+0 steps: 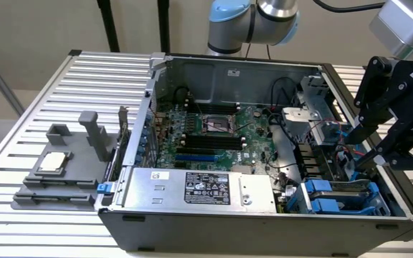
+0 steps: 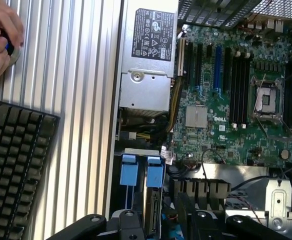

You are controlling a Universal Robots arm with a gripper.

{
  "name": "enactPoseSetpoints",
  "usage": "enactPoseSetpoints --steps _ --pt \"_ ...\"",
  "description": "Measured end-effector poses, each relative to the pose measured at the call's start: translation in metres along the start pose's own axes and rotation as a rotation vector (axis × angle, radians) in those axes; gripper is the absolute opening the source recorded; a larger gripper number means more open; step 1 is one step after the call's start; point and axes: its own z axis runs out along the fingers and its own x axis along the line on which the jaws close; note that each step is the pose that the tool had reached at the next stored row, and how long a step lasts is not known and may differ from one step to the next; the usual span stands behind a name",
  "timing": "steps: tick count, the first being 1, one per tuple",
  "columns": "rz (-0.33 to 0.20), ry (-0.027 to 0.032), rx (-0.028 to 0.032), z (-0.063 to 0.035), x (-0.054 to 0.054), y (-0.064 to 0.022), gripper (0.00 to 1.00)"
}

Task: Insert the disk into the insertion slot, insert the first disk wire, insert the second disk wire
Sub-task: 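Insert the disk into the insertion slot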

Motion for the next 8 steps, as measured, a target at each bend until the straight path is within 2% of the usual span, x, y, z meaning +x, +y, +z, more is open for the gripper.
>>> enactPoseSetpoints --steps 8 --pt "-0.006 -0.0019 -0.0005 -0.0004 0.0003 -0.0077 0.40"
